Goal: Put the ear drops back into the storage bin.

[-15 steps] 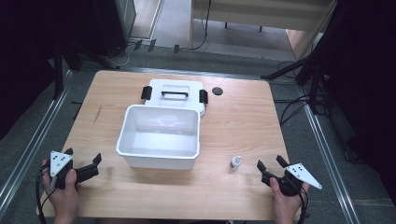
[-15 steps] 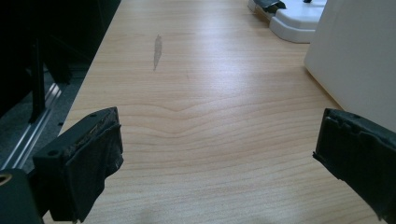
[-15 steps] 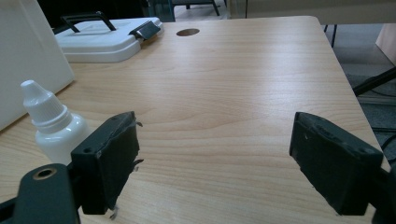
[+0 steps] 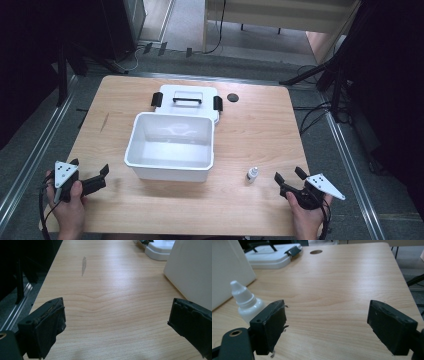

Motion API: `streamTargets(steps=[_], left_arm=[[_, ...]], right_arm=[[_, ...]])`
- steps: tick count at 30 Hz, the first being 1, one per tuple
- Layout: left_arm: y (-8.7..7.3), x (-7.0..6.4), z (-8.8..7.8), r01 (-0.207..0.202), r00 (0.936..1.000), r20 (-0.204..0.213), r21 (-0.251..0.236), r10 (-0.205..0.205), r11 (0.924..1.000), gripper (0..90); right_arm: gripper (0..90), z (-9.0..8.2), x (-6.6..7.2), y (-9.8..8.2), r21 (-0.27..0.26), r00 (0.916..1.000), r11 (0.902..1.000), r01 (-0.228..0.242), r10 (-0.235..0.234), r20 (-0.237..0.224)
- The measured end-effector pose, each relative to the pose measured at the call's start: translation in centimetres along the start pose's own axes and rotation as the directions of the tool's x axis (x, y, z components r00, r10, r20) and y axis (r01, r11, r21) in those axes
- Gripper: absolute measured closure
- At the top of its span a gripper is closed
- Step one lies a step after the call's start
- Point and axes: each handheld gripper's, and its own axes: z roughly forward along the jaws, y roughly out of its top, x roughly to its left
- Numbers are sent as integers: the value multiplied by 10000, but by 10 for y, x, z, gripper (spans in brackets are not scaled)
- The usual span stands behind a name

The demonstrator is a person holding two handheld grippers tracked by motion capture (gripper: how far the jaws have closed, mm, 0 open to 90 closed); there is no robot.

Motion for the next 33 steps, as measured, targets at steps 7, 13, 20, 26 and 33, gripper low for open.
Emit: streamTargets(steps=[7,13,20,26,33], left_arm=[[0,-1,0,-138,9999,53,27,137,9999,13],[0,-1,1,-126,9998,185,114,124,9999,13],[1,-2,1,-246,9994,264,178,242,9995,13],[1,-3,2,-387,9990,238,191,382,9991,13],[1,-3,2,-351,9991,256,181,347,9992,13]], right_arm=[[152,5,4,12,1391,9949,9860,922,-855,-536],[171,10,7,41,2979,9658,9226,2452,-2058,-1576],[230,21,14,86,4772,8938,7587,4434,-3345,-2987],[289,39,37,112,5531,8202,6078,5698,-3779,-4296],[380,64,61,119,6051,7656,4702,6424,-3583,-5343]])
